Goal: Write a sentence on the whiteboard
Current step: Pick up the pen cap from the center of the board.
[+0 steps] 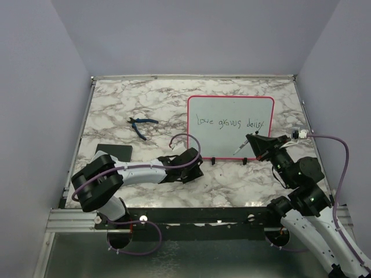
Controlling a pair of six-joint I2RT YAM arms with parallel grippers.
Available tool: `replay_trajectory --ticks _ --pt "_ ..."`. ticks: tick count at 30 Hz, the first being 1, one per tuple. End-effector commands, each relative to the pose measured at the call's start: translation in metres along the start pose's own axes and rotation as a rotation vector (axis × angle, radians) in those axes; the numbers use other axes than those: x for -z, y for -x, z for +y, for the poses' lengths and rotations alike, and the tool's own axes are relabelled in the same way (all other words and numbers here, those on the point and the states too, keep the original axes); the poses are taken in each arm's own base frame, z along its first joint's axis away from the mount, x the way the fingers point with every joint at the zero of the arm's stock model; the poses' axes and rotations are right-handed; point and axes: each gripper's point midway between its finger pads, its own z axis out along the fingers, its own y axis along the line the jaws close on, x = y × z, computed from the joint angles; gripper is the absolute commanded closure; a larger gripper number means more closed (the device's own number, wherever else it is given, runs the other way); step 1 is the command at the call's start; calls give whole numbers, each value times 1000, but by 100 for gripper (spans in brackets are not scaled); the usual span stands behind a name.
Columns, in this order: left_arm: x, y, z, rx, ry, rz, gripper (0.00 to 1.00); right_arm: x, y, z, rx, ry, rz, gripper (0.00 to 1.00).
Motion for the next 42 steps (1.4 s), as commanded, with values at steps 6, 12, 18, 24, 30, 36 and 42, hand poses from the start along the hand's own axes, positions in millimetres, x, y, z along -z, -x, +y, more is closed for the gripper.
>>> replay_trajectory --ticks 6,12,18,24,30,36,42 --pt "24 14 -31 -274 -151 -53 48 4 -1 -8 -5 -47 11 99" --pt "47 15 -30 -692 -196 -9 45 4 0 -4 -18 -32 5 99" --pt "40 25 -24 -1016 -137 9 51 4 -1 -1 -33 -18 8 99" --pt "24 20 -21 -1172 -133 64 53 10 1 -4 -43 -36 3 99" --pt "19 17 -14 -1240 -146 81 54 14 3 -7 -41 -51 -9 99" --pt "12 14 -4 -1306 -128 92 57 12 2 -7 -39 -51 -6 99" --pt "5 14 4 -1357 -108 97 58 11 3 -6 -36 -50 -4 99"
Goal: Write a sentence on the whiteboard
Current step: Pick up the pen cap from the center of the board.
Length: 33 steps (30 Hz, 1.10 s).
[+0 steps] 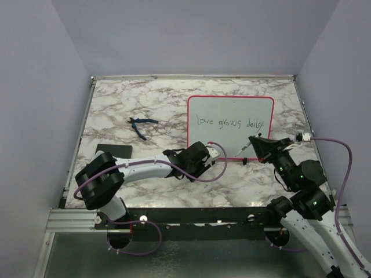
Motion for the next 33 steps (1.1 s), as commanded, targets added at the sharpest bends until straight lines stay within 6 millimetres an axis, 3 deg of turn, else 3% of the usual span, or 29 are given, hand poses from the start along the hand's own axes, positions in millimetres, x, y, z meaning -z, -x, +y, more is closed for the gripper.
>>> replay_trajectory --ticks 1,23,28,33 --pt "-7 -11 -1 -74 -7 17 58 1 2 -1 -1 -15 2 99" --pt "-27 -28 -6 -133 6 58 74 0 -3 -4 -21 -27 7 99" --pt "-31 -32 -6 -79 29 76 73 1 -3 -5 -24 -32 8 99" --pt "-31 -37 -10 -41 20 82 88 2 -4 -8 -22 -48 11 99"
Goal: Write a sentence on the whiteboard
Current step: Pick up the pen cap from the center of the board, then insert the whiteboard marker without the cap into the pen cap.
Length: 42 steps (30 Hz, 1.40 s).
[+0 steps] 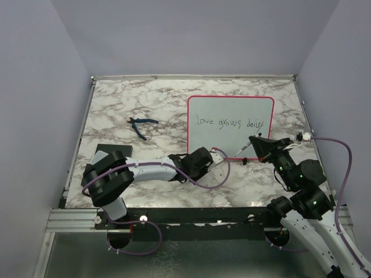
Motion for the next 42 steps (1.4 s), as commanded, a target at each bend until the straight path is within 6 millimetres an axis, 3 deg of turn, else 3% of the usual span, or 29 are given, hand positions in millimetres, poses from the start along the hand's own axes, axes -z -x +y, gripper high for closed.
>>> replay_trajectory --ticks 1,7,11,15,18,23,33,42 --pt "-2 -24 -2 39 19 69 90 3 -3 -8 -5 -42 9 99" --pt "25 -2 1 108 34 -84 99 3 -4 -19 -22 -106 3 99" --pt "48 28 3 175 30 -244 100 0 -4 -24 -36 -134 -4 99" --pt "76 69 -1 271 -21 -470 100 -13 -21 -17 -74 -98 58 99" --pt "90 87 -5 341 -78 -607 100 -24 -35 -7 -125 -41 95 99" --pt "92 94 -15 392 -168 -699 100 -36 -52 4 -198 29 129 99" --pt "105 96 -27 468 -278 -773 100 -47 -74 5 -248 53 169 99" --pt "107 93 -27 469 -281 -781 100 -52 -82 8 -252 70 204 99"
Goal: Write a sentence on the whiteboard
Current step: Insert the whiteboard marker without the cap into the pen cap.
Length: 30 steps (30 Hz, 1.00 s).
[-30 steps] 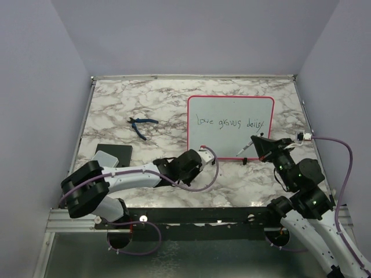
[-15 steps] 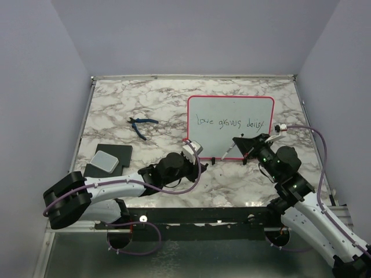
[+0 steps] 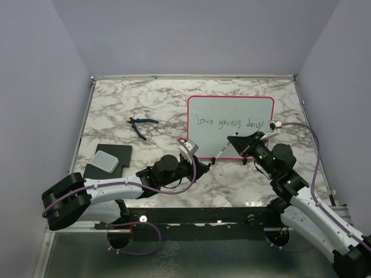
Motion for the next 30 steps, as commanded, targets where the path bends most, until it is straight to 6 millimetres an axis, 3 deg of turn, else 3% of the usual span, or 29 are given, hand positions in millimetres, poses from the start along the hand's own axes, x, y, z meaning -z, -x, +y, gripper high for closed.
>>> replay_trajectory --ticks 1,30 --pt "3 12 -10 10 -49 -41 100 -3 -4 11 -10 57 21 99" --pt "-1 13 -13 8 -58 -36 100 -9 -19 16 -10 93 93 99"
